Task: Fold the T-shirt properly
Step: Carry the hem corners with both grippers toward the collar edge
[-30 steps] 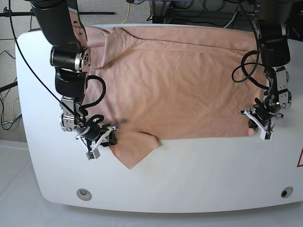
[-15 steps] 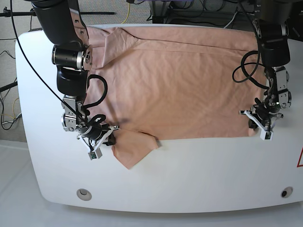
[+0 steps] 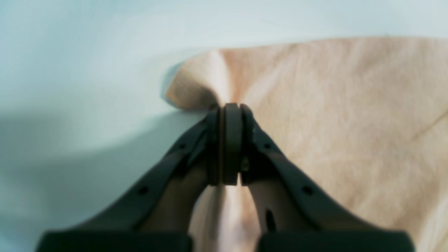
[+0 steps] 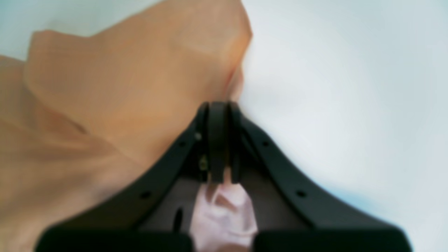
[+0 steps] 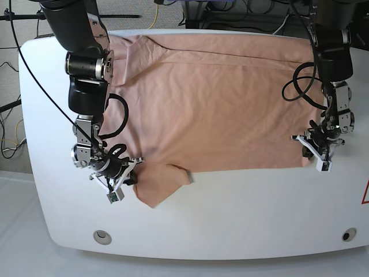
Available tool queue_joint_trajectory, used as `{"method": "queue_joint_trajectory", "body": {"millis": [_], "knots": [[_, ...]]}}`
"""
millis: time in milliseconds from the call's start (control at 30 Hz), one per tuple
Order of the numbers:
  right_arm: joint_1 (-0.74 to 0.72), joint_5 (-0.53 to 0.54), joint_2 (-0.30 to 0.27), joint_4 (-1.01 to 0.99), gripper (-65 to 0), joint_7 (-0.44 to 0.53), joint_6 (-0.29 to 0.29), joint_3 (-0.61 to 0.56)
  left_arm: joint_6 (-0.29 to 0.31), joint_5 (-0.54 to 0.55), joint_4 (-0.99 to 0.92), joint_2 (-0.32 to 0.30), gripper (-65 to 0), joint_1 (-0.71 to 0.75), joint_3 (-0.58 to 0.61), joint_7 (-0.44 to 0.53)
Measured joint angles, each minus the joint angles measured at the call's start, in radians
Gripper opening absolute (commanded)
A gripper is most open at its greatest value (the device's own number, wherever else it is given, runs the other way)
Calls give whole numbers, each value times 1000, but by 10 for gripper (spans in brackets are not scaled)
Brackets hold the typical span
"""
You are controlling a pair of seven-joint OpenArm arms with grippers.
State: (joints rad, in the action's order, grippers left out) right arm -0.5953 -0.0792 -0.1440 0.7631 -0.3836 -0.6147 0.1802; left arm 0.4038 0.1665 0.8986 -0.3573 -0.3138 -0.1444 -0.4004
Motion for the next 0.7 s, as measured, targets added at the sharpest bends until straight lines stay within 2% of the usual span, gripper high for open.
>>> {"method": "queue_joint_trajectory", "body": {"millis": [267, 467, 700], "knots": [[7, 9, -1, 147, -650, -114, -13, 4, 5, 2, 45, 2, -650, -2, 2, 2], [46, 13, 3, 248, -650, -255, -10, 10, 8, 7, 65, 2, -650, 7, 1, 3], [107, 56, 3, 385, -650, -333, -14, 17, 8, 6, 144, 2, -650, 46, 1, -4]]}}
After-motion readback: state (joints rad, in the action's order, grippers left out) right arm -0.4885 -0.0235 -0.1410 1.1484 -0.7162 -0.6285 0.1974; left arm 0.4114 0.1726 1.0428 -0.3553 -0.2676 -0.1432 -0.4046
